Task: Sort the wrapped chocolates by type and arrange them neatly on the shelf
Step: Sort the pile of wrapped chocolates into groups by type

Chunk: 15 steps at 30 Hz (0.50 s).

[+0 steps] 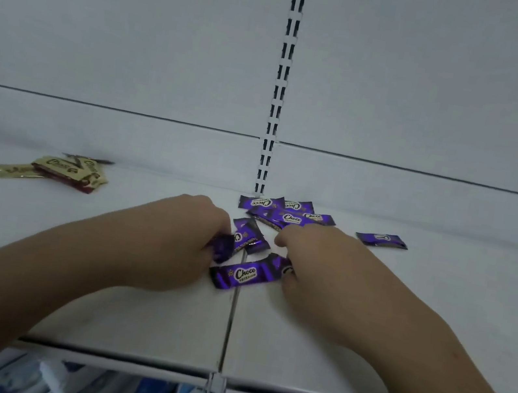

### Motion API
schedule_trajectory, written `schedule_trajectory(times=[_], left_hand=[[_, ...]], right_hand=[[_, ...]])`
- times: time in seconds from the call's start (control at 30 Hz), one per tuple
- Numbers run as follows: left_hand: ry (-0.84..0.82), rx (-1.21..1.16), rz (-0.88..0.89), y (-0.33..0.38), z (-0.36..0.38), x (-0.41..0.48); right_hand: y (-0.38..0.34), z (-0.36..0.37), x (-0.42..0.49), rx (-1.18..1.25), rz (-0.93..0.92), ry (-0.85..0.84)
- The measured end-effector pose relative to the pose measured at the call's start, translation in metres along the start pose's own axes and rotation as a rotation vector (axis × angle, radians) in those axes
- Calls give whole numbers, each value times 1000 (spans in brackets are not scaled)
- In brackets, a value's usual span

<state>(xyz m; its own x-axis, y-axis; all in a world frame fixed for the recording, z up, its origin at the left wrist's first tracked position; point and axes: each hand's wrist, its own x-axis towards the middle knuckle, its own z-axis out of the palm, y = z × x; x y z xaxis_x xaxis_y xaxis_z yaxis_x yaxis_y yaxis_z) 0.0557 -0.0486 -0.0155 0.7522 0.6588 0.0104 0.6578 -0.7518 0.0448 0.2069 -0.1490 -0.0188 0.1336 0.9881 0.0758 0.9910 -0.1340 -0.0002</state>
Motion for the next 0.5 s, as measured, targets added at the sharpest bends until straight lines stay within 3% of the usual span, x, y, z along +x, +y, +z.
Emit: schedule_trajectory(times=[0.2,0.33,0.5], left_hand=[[-65,-151,-49,6,-5,8],[-60,-181,-32,3,-9,13],[-37,-87,-55,3,-6,25]], right_hand=[[-2,-8,-3,-63,-47,-112],[12,-24,-1,96,-6,-89],[5,-23,11,171,-282,-59]])
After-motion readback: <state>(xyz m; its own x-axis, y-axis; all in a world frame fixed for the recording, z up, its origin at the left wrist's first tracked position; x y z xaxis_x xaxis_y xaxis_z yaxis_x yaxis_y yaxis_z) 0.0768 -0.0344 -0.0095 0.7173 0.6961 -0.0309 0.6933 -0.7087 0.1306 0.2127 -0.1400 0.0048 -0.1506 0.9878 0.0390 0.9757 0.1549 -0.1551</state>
